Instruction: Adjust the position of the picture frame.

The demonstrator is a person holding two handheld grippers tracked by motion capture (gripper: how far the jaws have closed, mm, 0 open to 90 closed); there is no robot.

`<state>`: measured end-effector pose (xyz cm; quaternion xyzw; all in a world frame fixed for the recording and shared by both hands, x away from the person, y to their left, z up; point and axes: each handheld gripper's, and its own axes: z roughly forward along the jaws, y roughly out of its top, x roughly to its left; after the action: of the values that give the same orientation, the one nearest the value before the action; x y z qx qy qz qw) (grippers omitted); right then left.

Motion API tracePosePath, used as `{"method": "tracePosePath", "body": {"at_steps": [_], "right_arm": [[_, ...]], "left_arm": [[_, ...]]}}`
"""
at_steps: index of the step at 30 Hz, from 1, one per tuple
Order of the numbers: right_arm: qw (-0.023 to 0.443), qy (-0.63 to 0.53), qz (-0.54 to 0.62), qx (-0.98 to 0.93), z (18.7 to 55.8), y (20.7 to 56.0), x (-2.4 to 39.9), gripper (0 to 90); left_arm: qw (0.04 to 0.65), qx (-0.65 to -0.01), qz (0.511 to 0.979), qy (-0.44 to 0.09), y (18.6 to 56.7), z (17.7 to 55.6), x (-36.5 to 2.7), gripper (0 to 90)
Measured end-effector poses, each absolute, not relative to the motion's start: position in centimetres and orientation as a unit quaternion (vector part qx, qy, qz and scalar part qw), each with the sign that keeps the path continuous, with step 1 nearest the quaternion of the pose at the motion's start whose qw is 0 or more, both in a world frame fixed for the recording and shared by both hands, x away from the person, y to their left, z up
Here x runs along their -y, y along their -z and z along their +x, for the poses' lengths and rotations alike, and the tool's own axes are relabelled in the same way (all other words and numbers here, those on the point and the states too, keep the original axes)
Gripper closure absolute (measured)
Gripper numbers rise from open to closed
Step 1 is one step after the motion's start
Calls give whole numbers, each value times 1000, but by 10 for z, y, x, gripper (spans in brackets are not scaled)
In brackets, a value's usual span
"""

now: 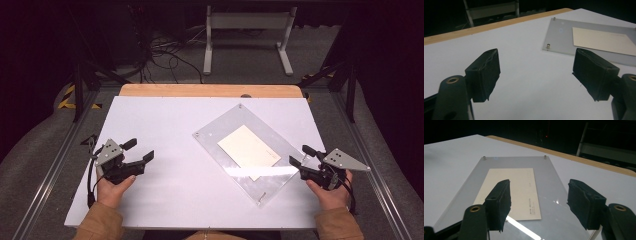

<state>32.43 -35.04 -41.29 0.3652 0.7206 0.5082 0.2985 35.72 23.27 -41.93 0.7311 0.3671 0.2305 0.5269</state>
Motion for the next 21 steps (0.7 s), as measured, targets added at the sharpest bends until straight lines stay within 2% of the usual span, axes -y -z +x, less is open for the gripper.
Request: {"method": "tracePosePath", "body": {"at_steps": [13,21], "right_arm": [[272,-510,358,-733,310,406,335,352],[274,-499,380,-730,308,407,338,368]], "left_arm": [[525,-341,749,-218,414,361,-213,234],[509,-362,754,-204,413,373,-194,269]]}}
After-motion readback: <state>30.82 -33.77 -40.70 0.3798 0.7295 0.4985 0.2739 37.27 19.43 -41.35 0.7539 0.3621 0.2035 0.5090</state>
